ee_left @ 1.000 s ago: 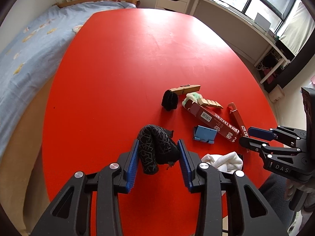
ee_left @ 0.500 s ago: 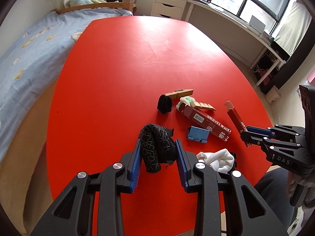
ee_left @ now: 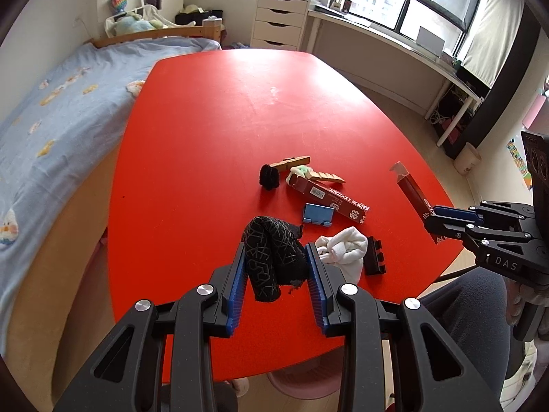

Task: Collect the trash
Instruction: 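Carry the cloth and box with both tools down over the pink wastebasket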

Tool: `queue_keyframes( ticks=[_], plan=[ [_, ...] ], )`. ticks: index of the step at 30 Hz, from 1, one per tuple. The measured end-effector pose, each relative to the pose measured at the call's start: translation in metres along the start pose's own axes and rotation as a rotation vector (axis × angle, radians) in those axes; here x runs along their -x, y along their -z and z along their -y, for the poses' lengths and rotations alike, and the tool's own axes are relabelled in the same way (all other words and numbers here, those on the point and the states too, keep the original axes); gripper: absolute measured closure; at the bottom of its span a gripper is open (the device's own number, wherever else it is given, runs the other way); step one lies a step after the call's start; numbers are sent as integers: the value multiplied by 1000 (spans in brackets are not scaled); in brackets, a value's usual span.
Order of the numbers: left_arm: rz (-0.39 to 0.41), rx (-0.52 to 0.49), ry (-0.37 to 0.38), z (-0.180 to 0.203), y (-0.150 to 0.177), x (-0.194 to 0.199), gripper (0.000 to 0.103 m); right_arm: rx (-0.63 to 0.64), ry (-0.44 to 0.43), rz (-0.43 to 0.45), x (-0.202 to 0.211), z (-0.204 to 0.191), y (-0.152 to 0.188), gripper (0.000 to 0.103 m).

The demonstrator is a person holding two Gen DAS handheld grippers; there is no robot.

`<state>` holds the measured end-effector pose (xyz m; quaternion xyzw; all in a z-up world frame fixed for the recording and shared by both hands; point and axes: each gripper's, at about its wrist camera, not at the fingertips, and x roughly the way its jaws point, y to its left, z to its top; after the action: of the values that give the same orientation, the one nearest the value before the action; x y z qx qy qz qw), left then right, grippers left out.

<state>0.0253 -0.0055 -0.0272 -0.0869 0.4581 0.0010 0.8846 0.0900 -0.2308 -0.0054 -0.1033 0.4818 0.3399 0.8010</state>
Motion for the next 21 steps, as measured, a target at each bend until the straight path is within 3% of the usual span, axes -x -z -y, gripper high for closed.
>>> queue_keyframes(
  ticks=[10,21],
  plan=[
    [46,-27,58,19,29,40,70,43,-40,40,38,-23,28,85],
    [6,-63,110,39,72,51,70,68,-95,-11,52,-43,73,85]
  ],
)
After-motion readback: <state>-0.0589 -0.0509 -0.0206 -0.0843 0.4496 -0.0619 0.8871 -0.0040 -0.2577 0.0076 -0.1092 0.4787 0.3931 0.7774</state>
